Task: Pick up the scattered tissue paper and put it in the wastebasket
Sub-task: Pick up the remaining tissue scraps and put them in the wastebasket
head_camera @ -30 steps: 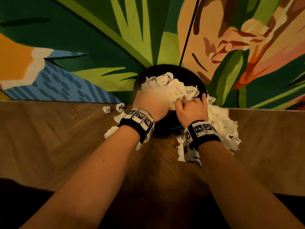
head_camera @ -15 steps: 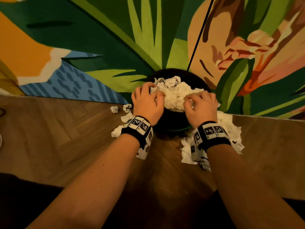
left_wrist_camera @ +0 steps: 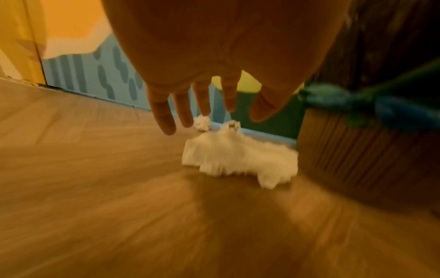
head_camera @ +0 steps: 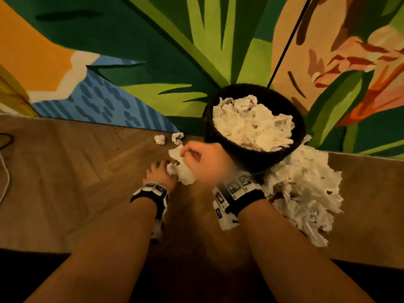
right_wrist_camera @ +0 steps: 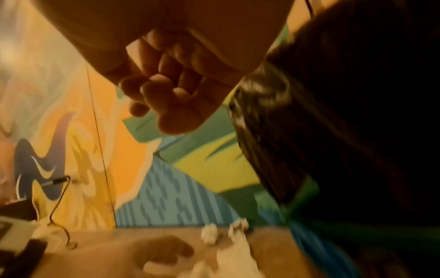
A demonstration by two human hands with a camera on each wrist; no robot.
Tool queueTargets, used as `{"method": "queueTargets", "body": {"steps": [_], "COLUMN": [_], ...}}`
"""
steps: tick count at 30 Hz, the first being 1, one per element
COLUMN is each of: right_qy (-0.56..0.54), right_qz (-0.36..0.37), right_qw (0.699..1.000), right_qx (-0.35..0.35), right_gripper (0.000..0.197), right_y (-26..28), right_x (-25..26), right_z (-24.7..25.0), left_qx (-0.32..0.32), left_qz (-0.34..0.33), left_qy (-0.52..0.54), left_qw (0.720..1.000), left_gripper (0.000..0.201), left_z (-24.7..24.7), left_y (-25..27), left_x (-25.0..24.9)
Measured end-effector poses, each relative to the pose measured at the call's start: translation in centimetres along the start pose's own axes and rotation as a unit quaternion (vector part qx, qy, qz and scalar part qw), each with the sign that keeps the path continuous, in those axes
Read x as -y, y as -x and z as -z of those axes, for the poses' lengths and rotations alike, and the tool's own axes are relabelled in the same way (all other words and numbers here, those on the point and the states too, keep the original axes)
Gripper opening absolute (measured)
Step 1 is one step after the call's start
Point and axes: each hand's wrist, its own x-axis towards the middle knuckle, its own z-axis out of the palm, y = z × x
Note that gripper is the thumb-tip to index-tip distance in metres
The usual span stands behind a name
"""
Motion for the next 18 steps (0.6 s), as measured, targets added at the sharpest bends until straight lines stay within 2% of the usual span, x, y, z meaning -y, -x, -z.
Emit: {"method": "queueTargets", "body": {"steps": [3,5,7,10,12,14,15,16,18], "right_qy": [0.026,0.041,0.045,0.022,-0.005,-0.026,-0.038,-0.052,-0.079], "right_qz": [-0.085,-0.127,-0.179,-0.264,-0.302,-0.321,-0.323,-0.319,-0.287], "right_qw": [0.992,0.985,0.975,0.954,0.944,0.938,0.938,0.94,0.95], "right_qx": [0.084,0.109,0.124,0.14,0.135,0.129,0.12,0.108,0.092], "right_gripper": [0.017,0.016,0.026,0.044,0.052,0.058,0.063,0.067,0.067], "right_y": [-0.1,-0.1,0.1,0.2,0.6,1.1,1.3,1.6,1.9], "right_x": [-3.4,-6.1,-8.6,-11.3,-12.3,-12.8,-13.0,-13.1,-13.3], "right_z": [-3.4,-5.5,-7.0,-8.8,-9.7,-10.3,-10.5,-10.6,-10.8], "left_qx": [0.069,0.059,0.035,0.053,0.051,0.003,-0.022,-0.039,-0.033], "left_qz": [-0.019,-0.02,-0.012,0.021,0.015,-0.002,-0.012,-0.026,-0.066], "left_qy": [-0.053,-0.051,-0.043,-0.021,-0.022,-0.025,-0.01,0.016,0.093], "left_qw": [0.996,0.997,0.998,0.998,0.998,1.0,1.0,0.999,0.993], "left_gripper": [0.079,0.08,0.079,0.072,0.055,0.033,0.028,0.029,0.033], "left_z": [-2.8,-3.8,-4.3,-4.8,-5.0,-5.0,-5.1,-5.2,-5.5], "left_y": [-0.4,-1.1,-1.8,-2.8,-2.9,-2.5,-2.1,-1.4,-0.1], "left_x": [1.3,1.4,1.3,1.1,0.9,0.9,0.9,0.8,0.4]}}
